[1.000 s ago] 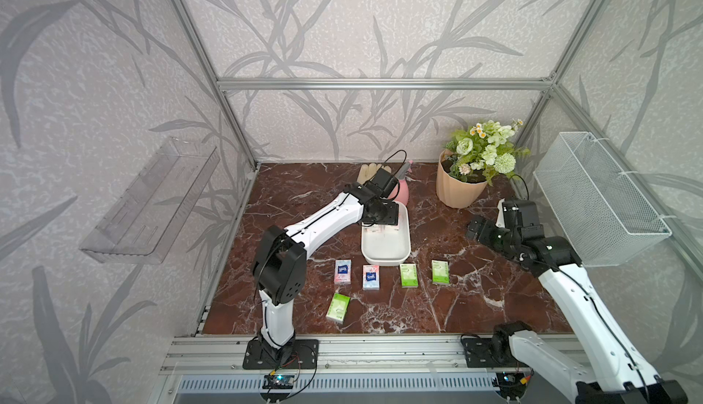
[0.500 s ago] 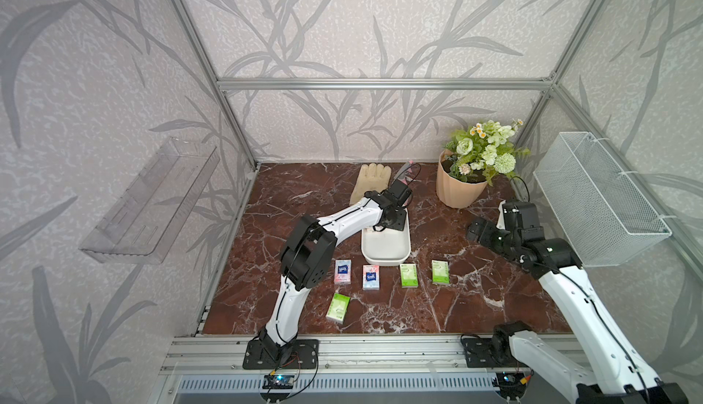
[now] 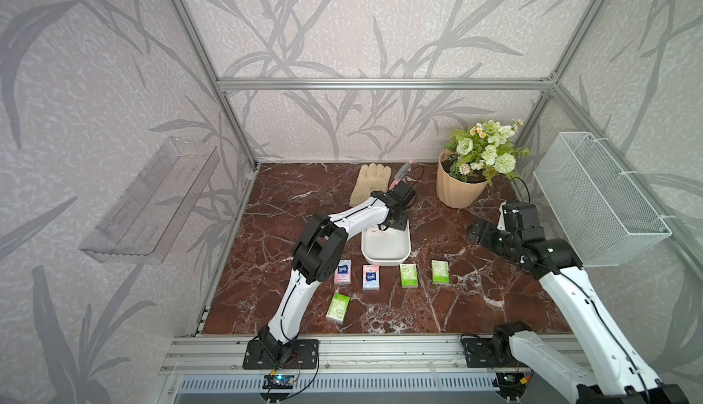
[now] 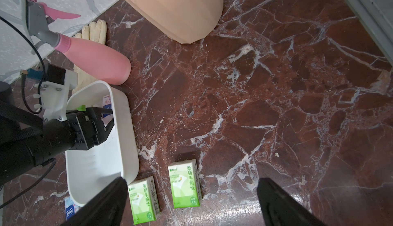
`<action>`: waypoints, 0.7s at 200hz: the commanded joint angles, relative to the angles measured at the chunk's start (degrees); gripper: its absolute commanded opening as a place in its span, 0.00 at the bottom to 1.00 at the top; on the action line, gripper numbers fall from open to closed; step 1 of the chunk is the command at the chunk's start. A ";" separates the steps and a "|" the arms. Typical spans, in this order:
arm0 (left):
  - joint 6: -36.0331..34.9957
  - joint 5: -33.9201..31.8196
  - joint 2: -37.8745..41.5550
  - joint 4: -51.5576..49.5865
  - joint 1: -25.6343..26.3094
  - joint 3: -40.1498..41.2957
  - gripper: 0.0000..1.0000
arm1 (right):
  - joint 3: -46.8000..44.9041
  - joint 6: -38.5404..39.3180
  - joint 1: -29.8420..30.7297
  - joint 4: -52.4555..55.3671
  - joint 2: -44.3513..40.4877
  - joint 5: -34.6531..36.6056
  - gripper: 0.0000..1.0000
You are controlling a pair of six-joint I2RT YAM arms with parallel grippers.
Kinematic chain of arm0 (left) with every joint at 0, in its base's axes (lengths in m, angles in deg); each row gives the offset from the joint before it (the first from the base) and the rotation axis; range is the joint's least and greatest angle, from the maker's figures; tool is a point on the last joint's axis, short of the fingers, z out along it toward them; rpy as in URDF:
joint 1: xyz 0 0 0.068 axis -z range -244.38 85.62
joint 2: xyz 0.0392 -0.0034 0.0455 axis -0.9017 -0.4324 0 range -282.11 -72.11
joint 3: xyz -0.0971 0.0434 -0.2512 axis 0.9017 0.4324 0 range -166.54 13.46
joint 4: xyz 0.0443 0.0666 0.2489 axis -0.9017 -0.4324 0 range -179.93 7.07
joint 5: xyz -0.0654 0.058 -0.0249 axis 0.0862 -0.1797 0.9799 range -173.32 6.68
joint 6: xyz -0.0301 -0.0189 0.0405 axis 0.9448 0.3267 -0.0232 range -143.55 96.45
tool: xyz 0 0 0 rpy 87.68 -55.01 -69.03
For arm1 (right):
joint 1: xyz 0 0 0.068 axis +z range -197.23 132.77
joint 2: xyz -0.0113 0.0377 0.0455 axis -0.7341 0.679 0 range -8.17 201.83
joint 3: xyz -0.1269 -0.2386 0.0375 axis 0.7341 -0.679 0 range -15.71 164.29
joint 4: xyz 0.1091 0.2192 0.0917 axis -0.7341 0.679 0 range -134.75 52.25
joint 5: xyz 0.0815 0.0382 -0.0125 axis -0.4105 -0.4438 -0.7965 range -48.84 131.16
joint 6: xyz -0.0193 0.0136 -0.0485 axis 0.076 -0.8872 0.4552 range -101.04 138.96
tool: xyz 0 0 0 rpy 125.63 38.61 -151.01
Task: Take the pocket tissues out of the storage box
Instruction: Pick up the pocket tissues from the storage box.
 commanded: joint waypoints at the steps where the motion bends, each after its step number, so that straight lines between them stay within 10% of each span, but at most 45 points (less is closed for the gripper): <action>1: -0.57 -1.90 -2.05 -2.26 0.22 -2.47 0.67 | 0.50 0.72 -0.07 0.83 -0.19 0.84 0.99; 140: -0.70 -0.41 -1.92 -4.85 0.75 -2.74 0.50 | 0.68 1.43 -0.07 0.11 0.78 0.63 0.99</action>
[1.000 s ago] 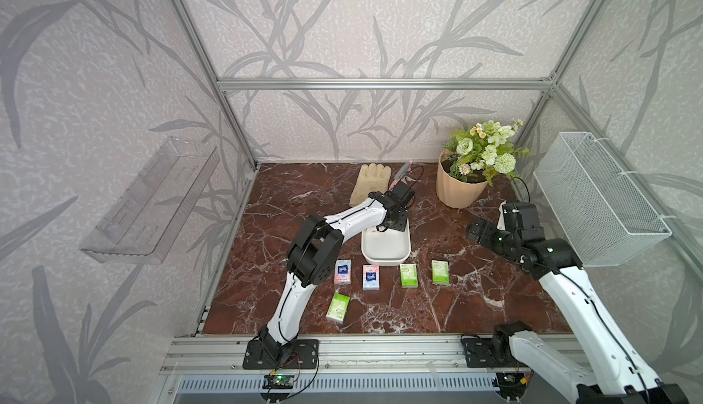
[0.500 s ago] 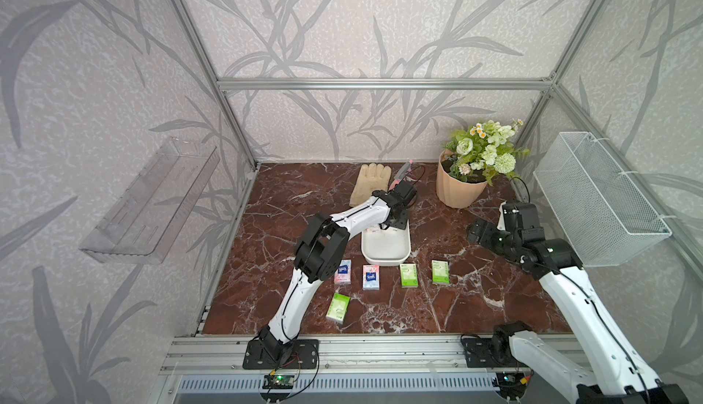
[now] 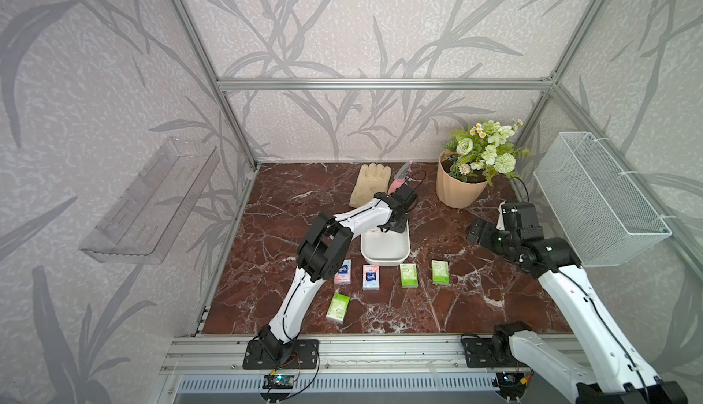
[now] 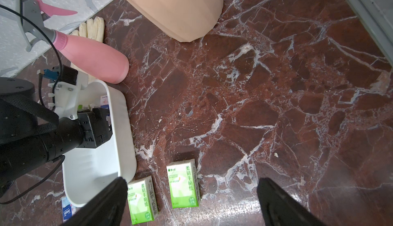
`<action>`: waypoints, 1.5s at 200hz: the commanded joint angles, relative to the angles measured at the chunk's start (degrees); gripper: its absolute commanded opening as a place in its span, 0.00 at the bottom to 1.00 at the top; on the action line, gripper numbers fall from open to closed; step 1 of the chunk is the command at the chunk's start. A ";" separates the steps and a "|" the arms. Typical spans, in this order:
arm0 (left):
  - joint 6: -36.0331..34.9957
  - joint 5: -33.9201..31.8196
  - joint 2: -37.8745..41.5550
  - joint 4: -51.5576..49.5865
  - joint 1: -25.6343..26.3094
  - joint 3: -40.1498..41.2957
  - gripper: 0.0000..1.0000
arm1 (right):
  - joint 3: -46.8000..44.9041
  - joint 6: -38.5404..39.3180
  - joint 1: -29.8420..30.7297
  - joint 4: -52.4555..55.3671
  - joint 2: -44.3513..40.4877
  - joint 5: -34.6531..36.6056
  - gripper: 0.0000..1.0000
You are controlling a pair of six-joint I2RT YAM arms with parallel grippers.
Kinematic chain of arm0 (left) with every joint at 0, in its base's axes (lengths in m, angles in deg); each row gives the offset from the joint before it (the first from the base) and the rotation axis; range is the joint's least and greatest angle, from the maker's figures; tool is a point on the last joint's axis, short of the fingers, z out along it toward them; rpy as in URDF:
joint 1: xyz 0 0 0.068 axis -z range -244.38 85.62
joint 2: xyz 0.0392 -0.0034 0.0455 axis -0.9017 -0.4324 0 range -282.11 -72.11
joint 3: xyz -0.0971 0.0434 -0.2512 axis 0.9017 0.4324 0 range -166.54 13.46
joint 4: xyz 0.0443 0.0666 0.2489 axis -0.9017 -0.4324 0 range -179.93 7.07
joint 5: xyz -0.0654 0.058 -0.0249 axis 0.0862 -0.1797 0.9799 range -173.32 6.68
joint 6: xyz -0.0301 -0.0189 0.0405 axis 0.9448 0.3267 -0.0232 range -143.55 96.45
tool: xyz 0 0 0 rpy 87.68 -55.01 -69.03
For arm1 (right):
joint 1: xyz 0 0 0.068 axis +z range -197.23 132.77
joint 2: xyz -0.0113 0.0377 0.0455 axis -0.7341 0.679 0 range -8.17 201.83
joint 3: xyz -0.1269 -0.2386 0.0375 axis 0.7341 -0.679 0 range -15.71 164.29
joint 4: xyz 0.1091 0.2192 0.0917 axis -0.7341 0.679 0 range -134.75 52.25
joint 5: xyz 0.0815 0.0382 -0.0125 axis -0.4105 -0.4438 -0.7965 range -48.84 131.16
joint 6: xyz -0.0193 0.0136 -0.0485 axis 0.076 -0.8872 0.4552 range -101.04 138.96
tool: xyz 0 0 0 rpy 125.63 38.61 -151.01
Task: Take the pocket tissues out of the storage box
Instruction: Pick up the pocket tissues from the storage box, then place the pocket tissues at the center of the board.
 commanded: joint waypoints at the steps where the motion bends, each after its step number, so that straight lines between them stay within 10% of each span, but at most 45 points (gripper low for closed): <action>1: -0.31 0.42 1.24 -2.80 0.52 -1.07 0.50 | 0.63 0.84 -0.07 0.15 0.15 0.59 0.99; 113: 4.88 0.15 17.54 -7.95 3.07 5.86 0.49 | 0.41 2.23 -0.15 0.15 0.41 -0.72 0.99; 300: 25.07 10.90 52.31 -19.12 11.41 41.48 0.47 | 2.70 8.09 -0.24 -1.37 6.28 -4.55 0.99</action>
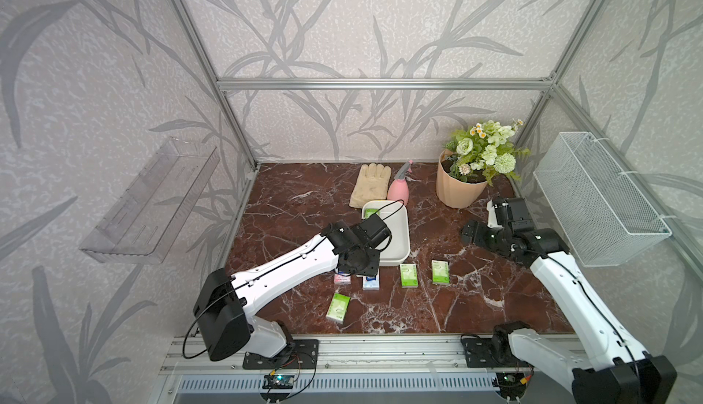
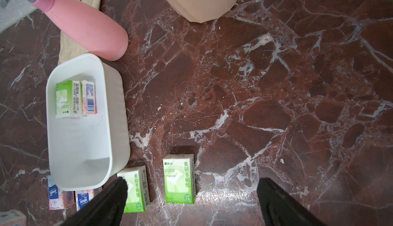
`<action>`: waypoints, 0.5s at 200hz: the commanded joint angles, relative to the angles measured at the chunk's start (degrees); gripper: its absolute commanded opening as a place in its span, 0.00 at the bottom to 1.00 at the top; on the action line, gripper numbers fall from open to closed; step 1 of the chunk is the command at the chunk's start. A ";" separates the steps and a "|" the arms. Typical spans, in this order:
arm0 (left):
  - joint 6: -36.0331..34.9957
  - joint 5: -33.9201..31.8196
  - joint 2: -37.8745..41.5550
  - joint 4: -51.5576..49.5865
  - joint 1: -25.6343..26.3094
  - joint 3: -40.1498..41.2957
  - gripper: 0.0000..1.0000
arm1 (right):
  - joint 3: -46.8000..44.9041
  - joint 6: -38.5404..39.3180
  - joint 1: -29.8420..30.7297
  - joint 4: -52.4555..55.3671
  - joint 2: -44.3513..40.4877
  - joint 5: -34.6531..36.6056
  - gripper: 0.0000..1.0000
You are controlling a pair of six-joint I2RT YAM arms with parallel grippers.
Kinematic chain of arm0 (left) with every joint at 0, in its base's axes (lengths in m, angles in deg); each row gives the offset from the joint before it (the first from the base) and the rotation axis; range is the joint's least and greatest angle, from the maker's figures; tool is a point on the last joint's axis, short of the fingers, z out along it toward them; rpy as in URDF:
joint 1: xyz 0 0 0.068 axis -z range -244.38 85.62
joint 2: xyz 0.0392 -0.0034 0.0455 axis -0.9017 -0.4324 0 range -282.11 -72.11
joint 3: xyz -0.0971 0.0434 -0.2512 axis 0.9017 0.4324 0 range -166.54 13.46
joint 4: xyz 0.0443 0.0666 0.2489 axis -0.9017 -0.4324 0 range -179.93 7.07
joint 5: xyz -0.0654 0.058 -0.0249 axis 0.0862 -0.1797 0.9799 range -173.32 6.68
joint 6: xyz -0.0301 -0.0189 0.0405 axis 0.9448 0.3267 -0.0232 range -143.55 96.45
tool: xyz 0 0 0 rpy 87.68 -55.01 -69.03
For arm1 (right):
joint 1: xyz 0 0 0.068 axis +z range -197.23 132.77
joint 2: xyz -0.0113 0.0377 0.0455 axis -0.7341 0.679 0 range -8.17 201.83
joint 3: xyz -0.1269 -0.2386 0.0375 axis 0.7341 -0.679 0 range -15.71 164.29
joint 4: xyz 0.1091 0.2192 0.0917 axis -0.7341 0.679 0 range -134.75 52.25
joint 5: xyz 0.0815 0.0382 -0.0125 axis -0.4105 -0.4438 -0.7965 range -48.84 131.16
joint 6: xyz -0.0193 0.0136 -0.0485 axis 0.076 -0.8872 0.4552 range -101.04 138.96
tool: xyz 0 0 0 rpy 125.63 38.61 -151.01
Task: Take the pocket tissues out of the storage box
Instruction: Place the pocket tissues at the center of the board.
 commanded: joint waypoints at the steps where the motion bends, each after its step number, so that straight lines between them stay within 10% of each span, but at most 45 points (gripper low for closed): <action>1: 4.40 2.48 2.04 -0.63 1.52 3.91 0.47 | 1.91 1.45 -0.25 -0.48 0.35 -0.55 0.99; 100: 8.94 9.95 0.71 9.82 4.63 14.80 0.47 | 4.26 4.31 -0.25 -0.20 3.95 -2.29 0.99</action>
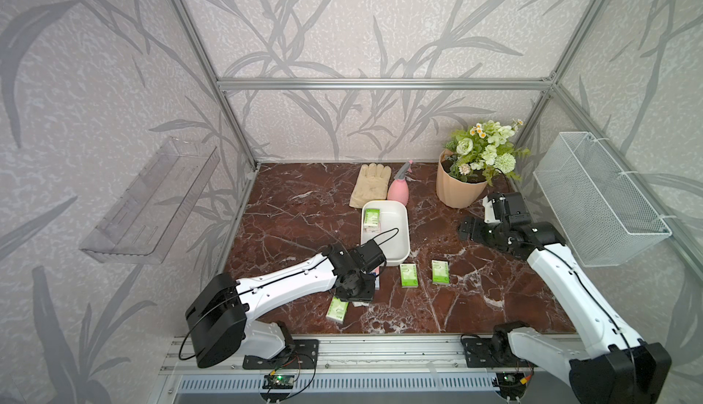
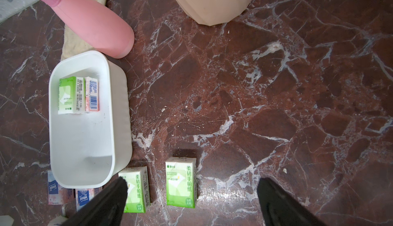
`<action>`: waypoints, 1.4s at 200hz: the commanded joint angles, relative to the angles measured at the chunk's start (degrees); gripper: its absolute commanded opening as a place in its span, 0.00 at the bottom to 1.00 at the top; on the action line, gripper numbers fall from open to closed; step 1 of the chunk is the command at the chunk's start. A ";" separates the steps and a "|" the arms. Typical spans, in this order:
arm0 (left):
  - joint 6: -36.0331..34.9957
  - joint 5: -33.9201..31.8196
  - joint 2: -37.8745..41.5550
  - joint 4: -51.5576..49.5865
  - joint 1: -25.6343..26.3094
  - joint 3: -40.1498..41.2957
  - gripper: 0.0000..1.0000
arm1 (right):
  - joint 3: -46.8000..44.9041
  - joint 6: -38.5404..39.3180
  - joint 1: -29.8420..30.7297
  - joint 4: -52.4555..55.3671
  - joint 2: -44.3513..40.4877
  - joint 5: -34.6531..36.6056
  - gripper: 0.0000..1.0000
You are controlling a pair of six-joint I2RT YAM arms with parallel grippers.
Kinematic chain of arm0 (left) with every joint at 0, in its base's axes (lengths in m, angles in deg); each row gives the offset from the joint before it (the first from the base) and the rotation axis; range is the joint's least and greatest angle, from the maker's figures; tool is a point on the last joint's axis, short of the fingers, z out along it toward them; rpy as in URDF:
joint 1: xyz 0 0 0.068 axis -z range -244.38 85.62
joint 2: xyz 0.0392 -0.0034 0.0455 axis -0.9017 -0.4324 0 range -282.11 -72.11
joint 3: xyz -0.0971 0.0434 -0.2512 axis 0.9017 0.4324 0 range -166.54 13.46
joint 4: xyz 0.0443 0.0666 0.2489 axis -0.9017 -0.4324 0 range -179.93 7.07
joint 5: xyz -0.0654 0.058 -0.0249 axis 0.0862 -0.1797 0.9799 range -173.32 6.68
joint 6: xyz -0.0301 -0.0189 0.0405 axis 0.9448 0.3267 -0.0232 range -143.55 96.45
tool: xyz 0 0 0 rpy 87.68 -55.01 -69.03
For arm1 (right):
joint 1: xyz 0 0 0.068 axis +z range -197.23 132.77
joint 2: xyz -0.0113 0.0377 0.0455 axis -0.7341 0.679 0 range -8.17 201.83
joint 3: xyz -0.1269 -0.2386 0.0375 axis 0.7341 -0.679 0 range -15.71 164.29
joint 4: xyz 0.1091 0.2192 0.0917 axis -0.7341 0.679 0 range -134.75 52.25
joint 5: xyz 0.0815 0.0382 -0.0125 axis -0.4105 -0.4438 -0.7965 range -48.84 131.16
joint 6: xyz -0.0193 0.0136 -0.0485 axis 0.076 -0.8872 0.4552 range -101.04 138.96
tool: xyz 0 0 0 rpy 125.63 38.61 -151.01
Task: Take the pocket tissues out of the storage box
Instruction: Place the pocket tissues at the center of the board.
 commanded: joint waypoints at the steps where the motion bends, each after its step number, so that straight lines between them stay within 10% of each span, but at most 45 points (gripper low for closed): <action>1: 1.05 0.98 -1.56 1.63 1.04 0.34 0.47 | 1.87 1.54 -0.25 0.10 0.72 -0.79 0.99; 127: 5.86 -0.29 -8.00 8.08 6.47 5.18 0.52 | 3.24 4.47 -0.25 0.90 2.68 -1.05 0.99; 280: 3.07 -11.40 2.69 -1.27 6.58 -2.10 0.88 | 1.63 -2.85 2.57 0.43 0.13 -2.60 1.00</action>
